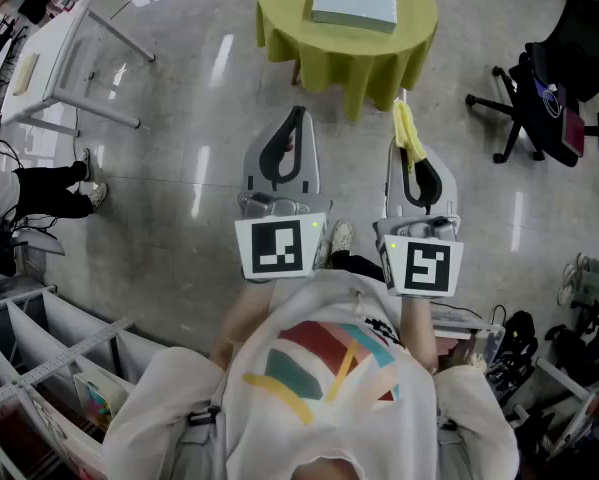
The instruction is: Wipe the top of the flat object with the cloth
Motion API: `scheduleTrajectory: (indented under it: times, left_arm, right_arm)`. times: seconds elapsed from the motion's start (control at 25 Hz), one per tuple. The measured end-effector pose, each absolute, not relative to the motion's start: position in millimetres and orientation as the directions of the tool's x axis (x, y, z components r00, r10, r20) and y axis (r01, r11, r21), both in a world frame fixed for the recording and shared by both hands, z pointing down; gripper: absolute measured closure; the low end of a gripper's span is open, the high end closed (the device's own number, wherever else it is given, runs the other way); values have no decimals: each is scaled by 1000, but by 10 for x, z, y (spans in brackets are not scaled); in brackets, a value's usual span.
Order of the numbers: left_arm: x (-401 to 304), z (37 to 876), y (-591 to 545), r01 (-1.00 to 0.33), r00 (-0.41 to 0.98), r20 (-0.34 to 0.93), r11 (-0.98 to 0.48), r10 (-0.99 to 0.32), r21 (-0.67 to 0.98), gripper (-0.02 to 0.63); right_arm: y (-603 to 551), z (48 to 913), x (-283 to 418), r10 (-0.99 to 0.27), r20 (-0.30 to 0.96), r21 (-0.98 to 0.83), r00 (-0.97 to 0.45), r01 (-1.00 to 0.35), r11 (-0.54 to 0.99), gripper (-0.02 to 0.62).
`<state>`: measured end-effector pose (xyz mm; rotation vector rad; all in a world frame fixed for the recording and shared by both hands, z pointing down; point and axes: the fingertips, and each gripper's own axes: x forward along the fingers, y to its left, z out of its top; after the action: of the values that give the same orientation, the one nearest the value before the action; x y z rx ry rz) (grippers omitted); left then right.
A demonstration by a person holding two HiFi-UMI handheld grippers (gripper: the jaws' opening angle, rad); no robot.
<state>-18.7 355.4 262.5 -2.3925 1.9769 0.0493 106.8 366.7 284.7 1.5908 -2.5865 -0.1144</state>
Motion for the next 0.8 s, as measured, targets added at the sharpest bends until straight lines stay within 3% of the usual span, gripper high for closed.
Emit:
scheduleTrajectory:
  times: [0.2, 0.48, 0.8]
  left_arm:
    - [-168, 2605, 3568, -983, 184, -46, -182, -982, -35, 586]
    - [-221, 2580, 3536, -986, 166, -49, -165, -985, -31, 586]
    - [-155, 2586, 3405, -985, 173, -48, -172, -984, -28, 586]
  right_arm:
    - [3671, 2870, 1154, -900, 67, 114, -430, -893, 435, 568]
    - [3631, 2775, 1149, -896, -1, 161, -444, -884, 438, 566]
    - [3449, 2863, 1249, -906, 31, 192, -421, -888, 419, 568]
